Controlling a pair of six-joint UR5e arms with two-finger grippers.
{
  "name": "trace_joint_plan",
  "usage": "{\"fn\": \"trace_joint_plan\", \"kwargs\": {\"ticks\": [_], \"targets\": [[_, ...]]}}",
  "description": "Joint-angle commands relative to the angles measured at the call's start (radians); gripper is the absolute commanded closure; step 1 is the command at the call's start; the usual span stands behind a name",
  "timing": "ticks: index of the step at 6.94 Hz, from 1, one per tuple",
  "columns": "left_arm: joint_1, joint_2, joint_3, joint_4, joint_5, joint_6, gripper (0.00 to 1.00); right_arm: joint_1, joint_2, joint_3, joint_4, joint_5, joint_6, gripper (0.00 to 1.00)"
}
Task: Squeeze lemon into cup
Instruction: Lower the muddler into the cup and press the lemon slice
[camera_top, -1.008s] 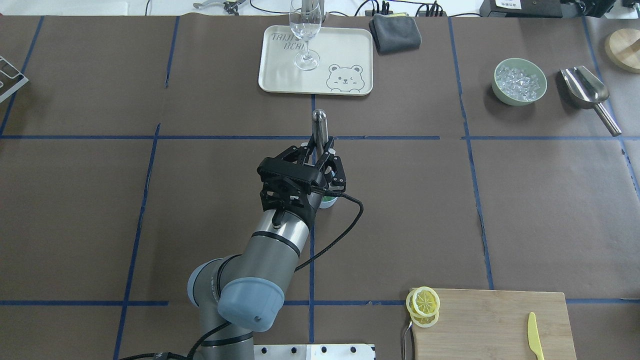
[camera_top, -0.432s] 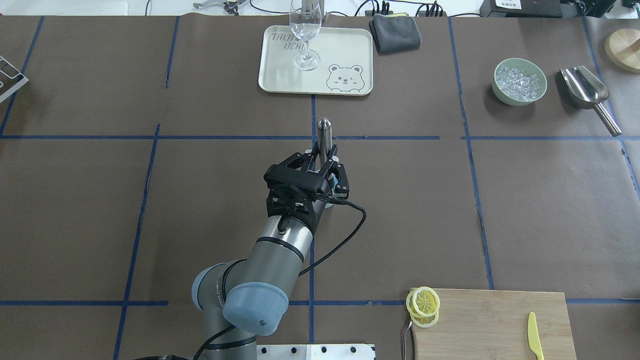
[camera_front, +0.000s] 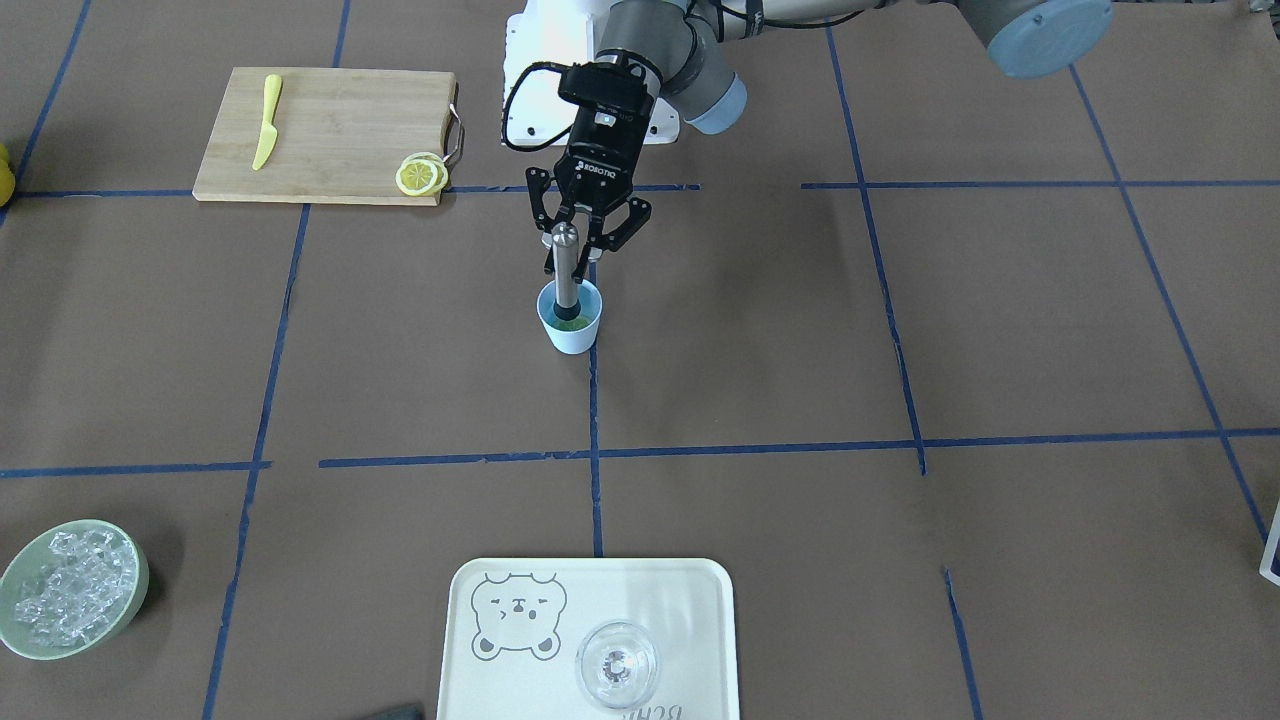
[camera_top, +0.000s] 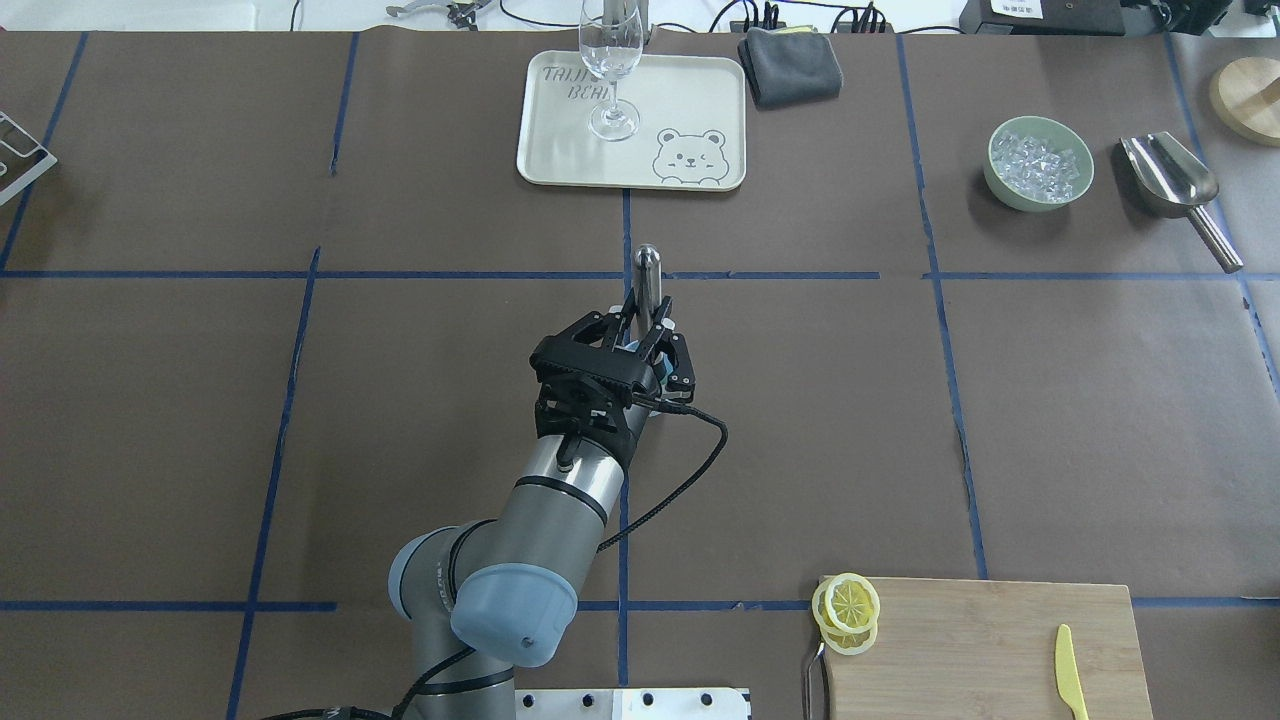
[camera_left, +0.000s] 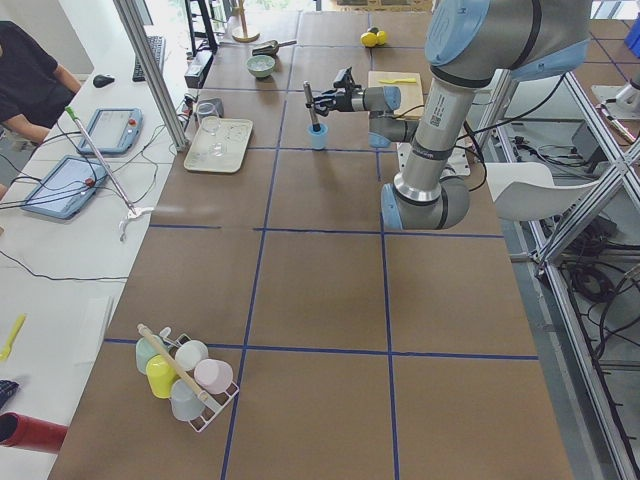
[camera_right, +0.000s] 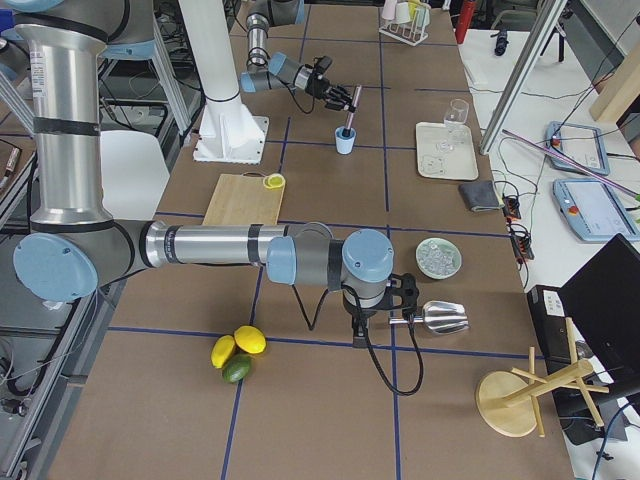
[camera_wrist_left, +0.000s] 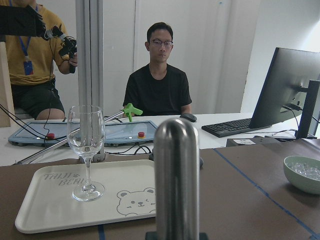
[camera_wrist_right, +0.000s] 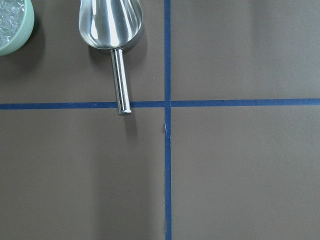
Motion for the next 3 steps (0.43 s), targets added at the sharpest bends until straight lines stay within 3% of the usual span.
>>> {"fn": "trace_joint_plan", "kwargs": {"ticks": [1,3], "targets": [[0.0,-0.002,0.026,-0.023,0.0,0.0,1.0,0.001,0.001,0.0,0.001,0.0,0.0,0.0],[0.0,-0.002,0.046,-0.025,0.0,0.0,1.0,0.001,0.001,0.002,0.001,0.0,0.0,0.0]]}}
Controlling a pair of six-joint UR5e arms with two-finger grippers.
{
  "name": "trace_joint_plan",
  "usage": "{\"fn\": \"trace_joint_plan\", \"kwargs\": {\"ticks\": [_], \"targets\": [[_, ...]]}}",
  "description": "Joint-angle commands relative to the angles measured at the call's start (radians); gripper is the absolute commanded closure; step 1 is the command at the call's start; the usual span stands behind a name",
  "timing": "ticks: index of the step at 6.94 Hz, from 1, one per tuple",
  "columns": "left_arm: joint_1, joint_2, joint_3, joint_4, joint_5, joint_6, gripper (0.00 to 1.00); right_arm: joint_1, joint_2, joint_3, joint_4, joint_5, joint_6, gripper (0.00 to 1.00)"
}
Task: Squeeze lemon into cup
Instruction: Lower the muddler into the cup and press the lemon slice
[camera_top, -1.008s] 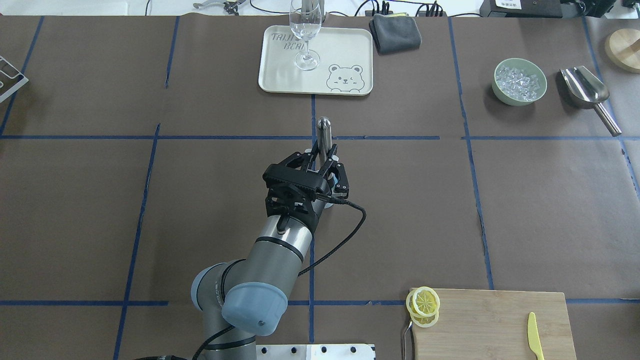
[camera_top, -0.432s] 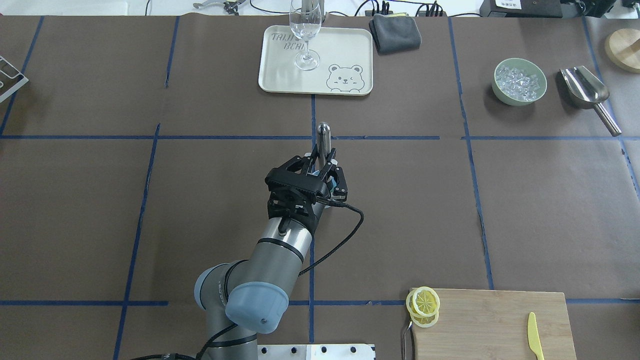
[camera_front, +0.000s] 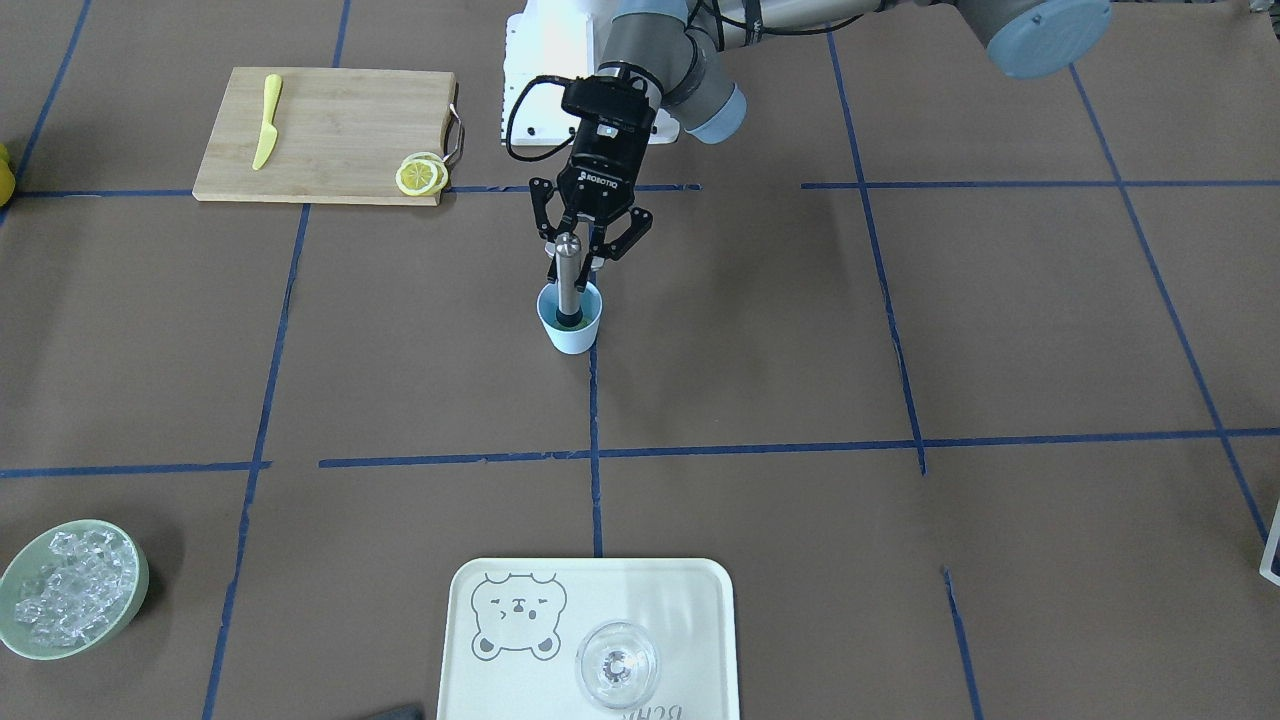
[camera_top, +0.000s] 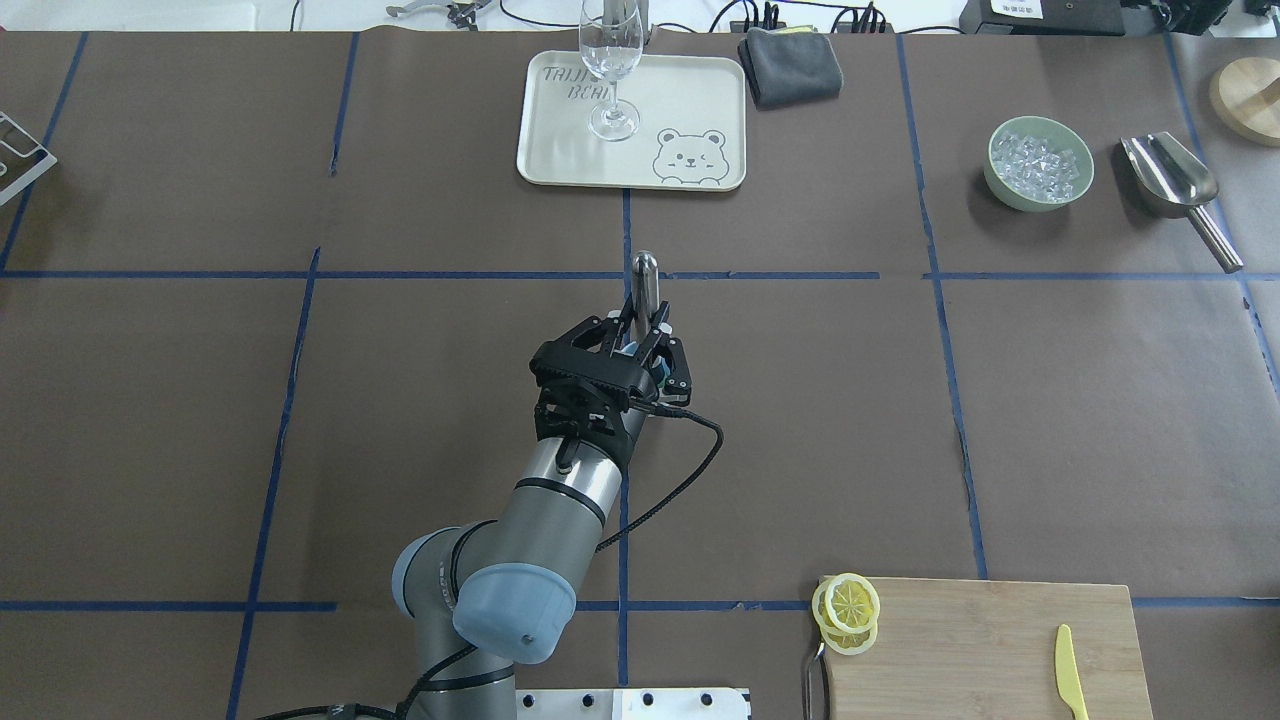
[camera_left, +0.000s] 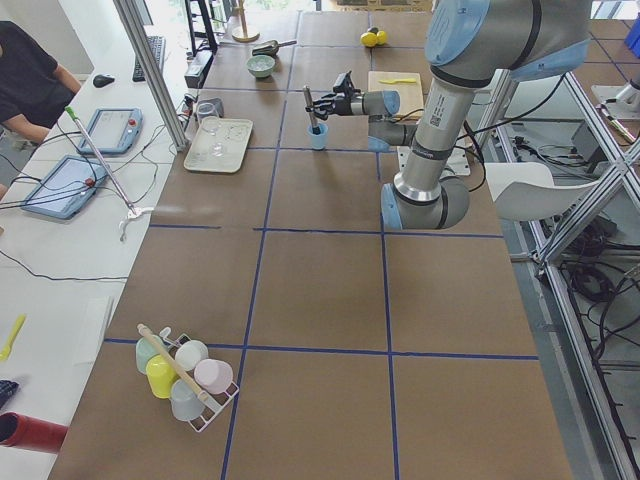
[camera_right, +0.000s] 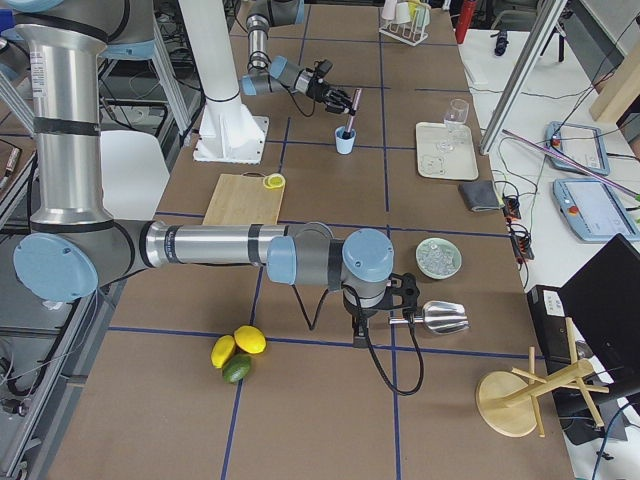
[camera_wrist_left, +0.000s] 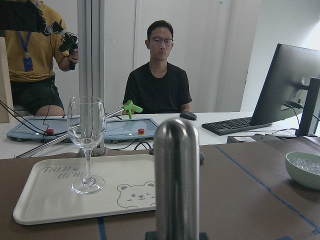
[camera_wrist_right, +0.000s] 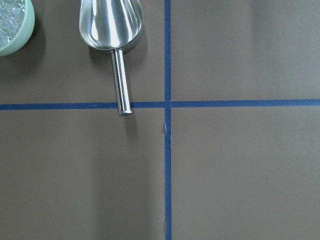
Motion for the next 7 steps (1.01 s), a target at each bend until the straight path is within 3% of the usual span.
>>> {"fn": "trace_joint_plan", "kwargs": {"ticks": [1,7], "targets": [[0.002,0.001,0.018,-0.002,0.0,0.0,1.0,0.0,0.0,0.0,0.001,0.0,0.0,0.0],[0.011,-0.009,0.023,-0.002,-0.005,0.005,1.0,0.0,0.002,0.0,0.001,0.0,0.0,0.0]]}}
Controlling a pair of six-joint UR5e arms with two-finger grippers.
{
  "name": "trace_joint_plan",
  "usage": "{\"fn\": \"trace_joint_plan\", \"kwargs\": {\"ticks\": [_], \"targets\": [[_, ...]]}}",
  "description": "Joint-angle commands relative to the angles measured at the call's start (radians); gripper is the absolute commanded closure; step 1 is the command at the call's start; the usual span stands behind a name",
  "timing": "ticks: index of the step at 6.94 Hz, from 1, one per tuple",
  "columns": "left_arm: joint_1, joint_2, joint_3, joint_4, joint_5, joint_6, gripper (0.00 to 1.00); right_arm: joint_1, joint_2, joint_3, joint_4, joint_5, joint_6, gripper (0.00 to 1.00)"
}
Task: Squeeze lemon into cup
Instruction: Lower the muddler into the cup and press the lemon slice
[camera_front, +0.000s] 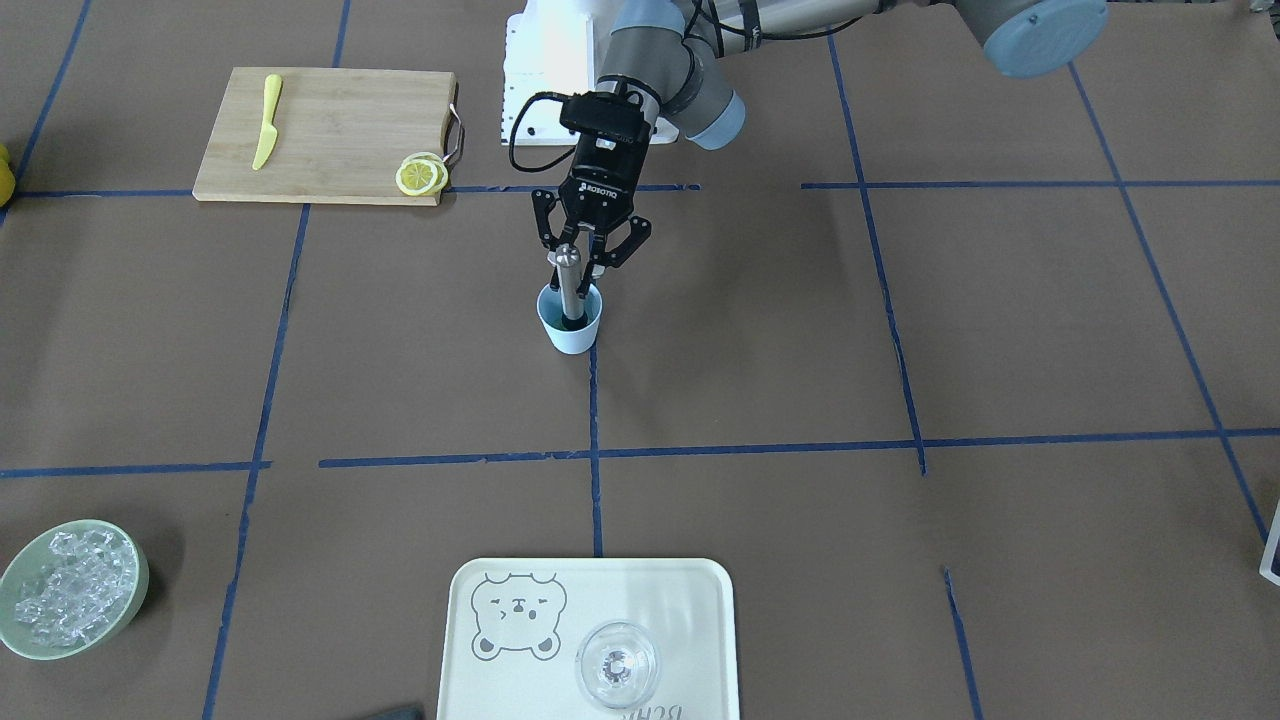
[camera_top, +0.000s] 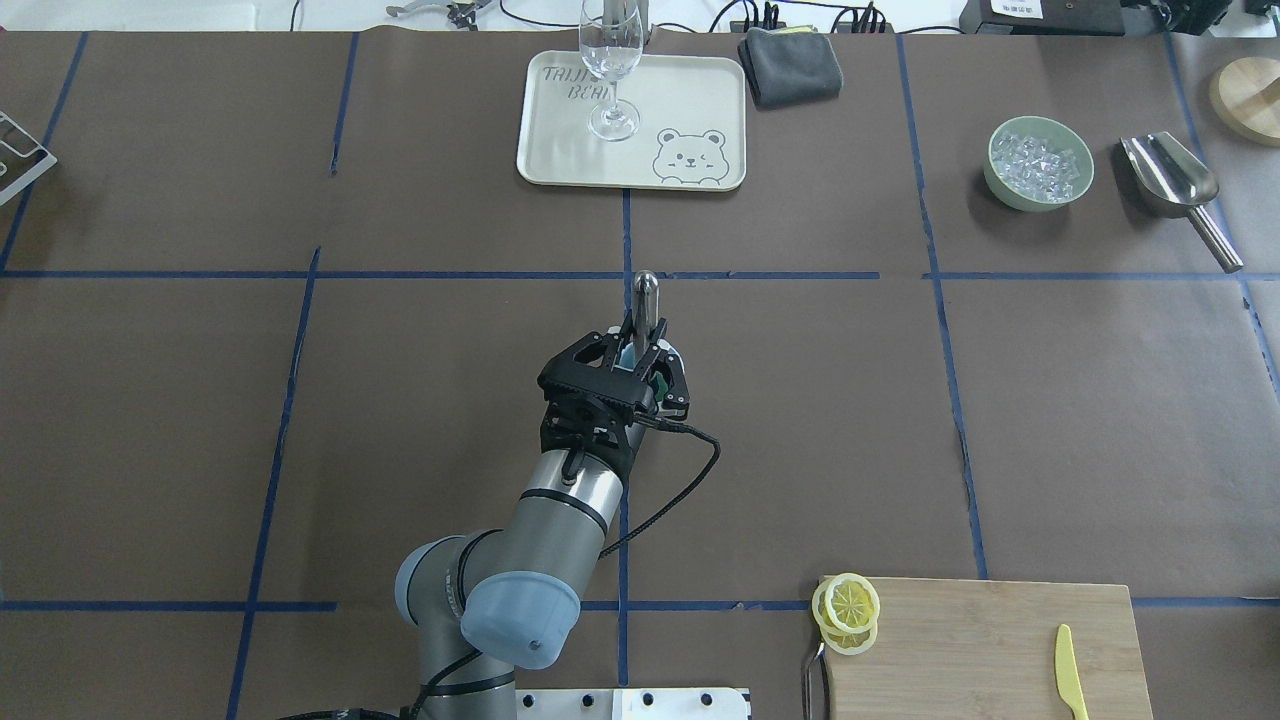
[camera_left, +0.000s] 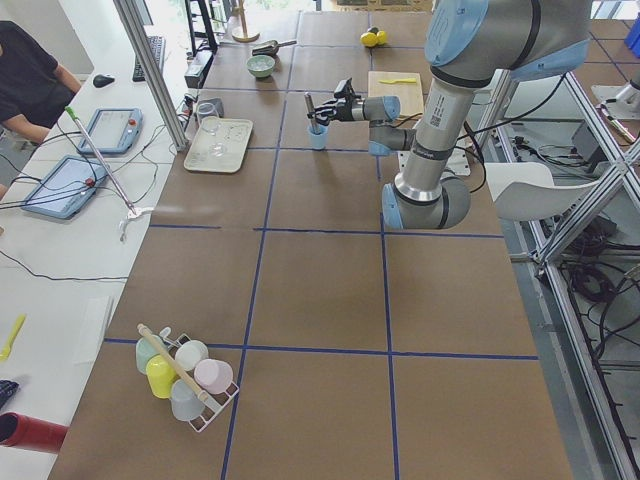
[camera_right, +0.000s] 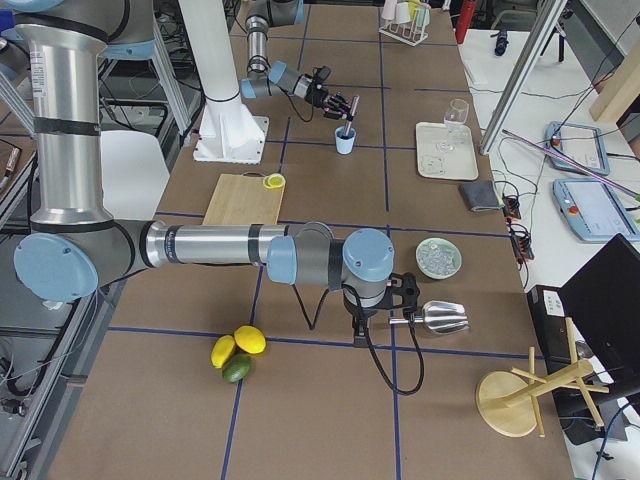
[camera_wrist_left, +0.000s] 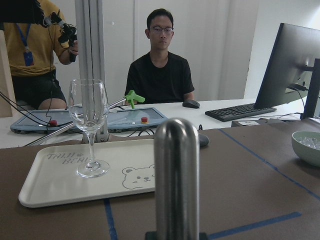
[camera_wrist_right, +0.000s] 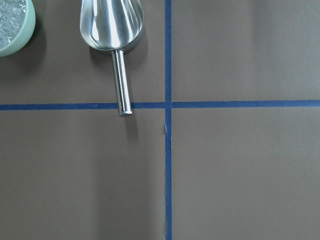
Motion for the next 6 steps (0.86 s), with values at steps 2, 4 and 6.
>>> {"fn": "trace_joint_plan", "kwargs": {"ticks": [2,4,6], "targets": [[-0.002,-0.006,-0.077,0.0,-0.039,0.078,1.0,0.001,0.0,0.001,0.0,0.0,0.0,0.0],[-0.004,0.002,-0.138,-0.002,-0.065,0.15,1.0,0.001,0.002,0.002,0.0,0.0,0.0,0.0],[-0.01,0.007,-0.221,-0.002,-0.066,0.268,1.0,0.001,0.007,0.003,0.0,0.0,0.0,0.0]]}}
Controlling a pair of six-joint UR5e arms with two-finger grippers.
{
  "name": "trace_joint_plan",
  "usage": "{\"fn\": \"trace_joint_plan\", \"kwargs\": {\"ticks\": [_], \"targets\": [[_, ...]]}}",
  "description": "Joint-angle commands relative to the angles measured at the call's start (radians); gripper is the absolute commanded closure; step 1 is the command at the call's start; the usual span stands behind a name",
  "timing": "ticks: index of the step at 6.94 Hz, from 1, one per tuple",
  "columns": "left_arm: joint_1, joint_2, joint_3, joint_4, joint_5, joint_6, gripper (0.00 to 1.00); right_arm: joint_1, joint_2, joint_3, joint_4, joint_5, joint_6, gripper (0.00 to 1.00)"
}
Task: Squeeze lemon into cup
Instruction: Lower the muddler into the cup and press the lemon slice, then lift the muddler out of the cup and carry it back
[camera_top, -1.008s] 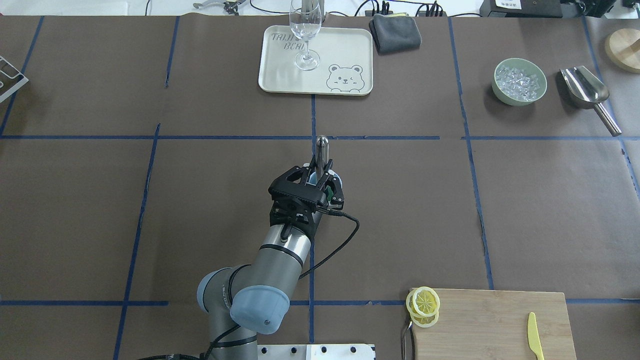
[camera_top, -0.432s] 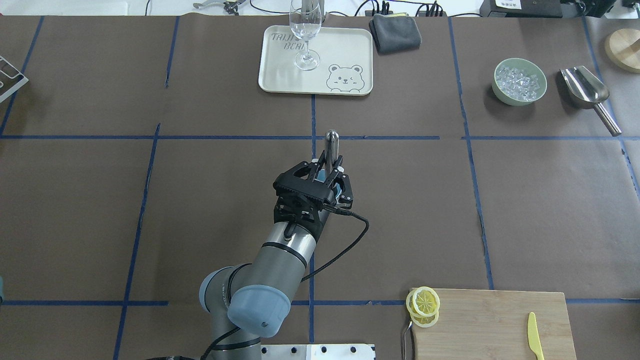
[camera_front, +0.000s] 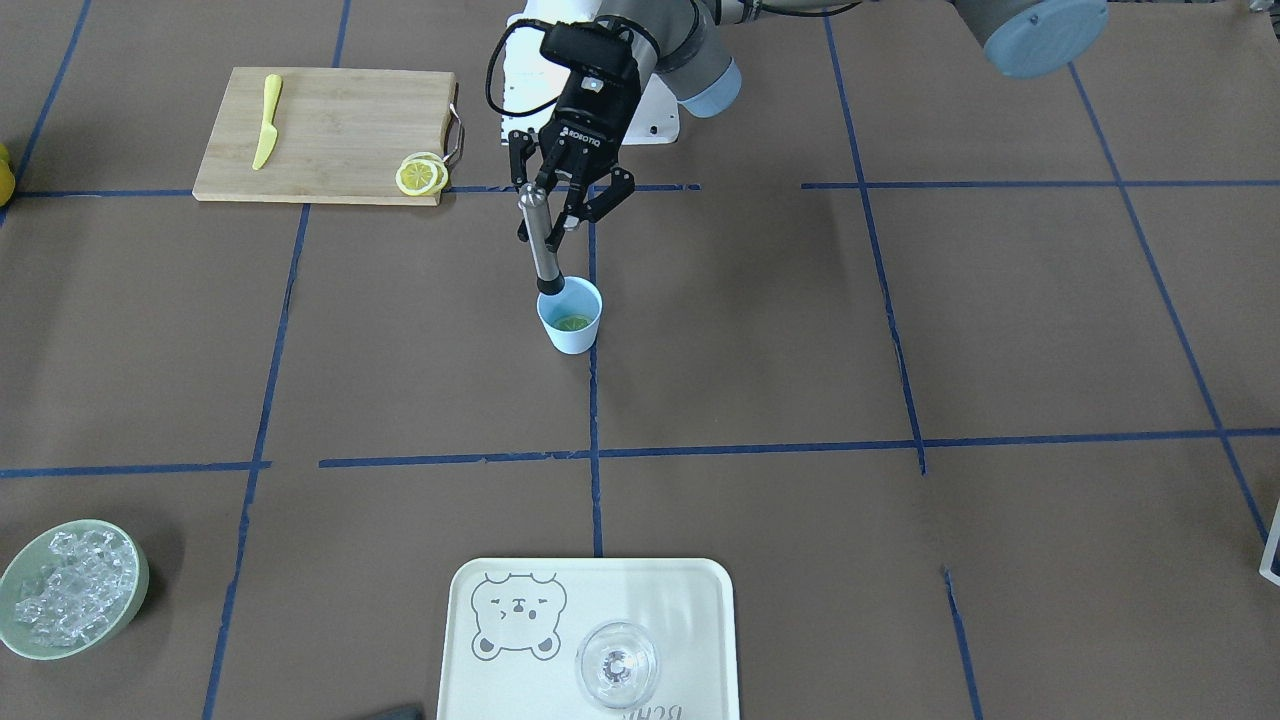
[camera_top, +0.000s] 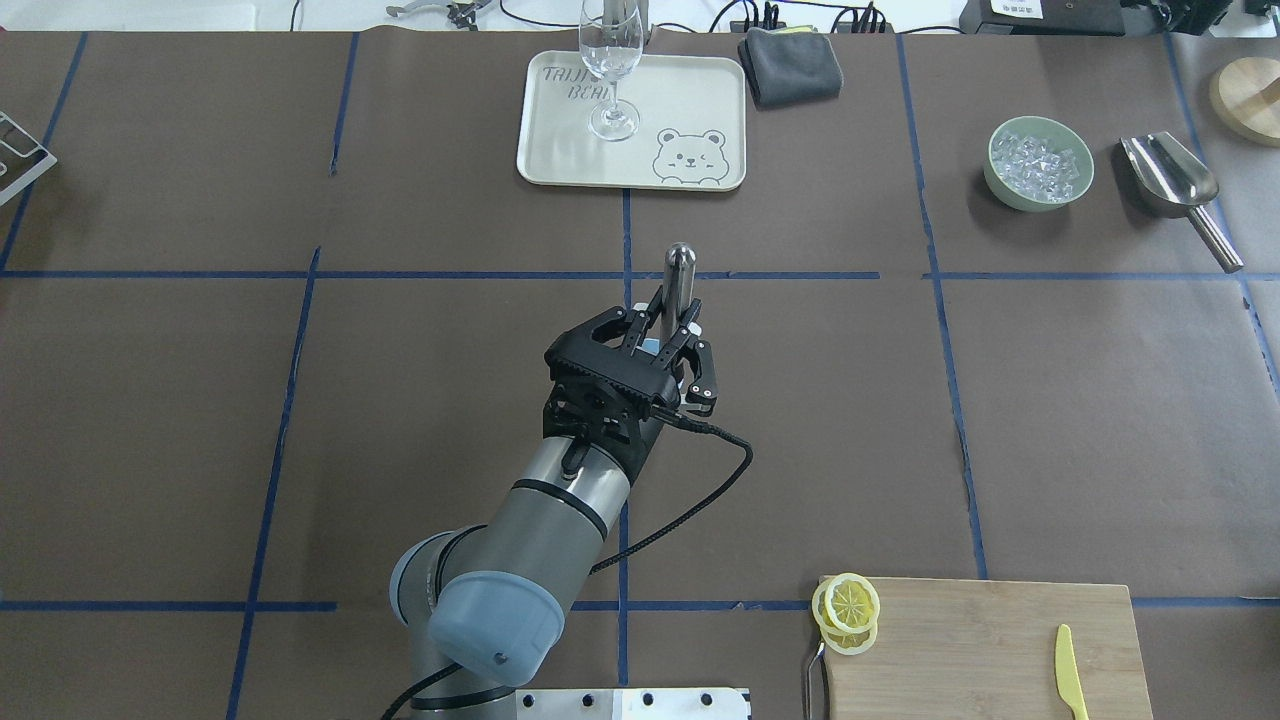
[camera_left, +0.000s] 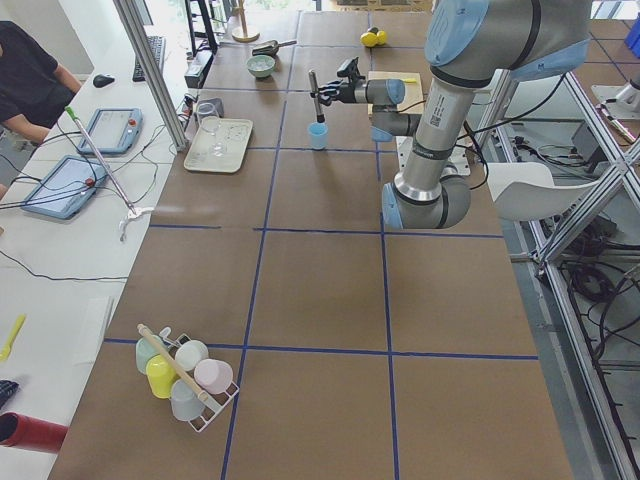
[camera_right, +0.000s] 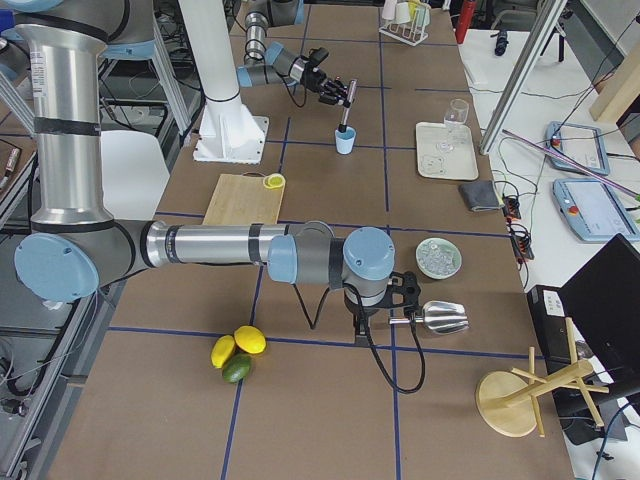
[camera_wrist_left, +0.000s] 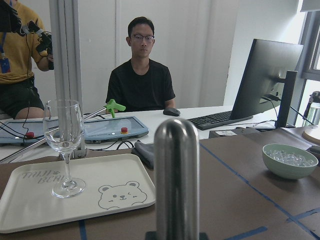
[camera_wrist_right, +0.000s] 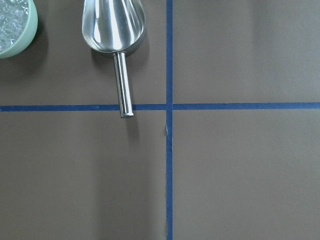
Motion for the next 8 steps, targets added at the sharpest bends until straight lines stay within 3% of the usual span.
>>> {"fn": "trace_joint_plan", "kwargs": {"ticks": [1,2,5,8], "targets": [[-0.029,0.004,-0.094,-0.011,-0.007,0.153,1.0,0.0,0.006,0.001,0.0,0.0,0.0,0.0],[-0.058,0.005,-0.146,-0.034,-0.092,0.203,1.0,0.0,0.006,0.001,0.0,0.0,0.0,0.0],[-0.176,0.222,-0.3,-0.032,-0.328,0.203,1.0,0.0,0.009,0.011,0.002,0.0,0.002,0.0],[-0.179,0.507,-0.503,-0.023,-0.378,0.187,1.0,0.0,0.009,0.01,0.003,-0.002,-0.003,0.0]]}}
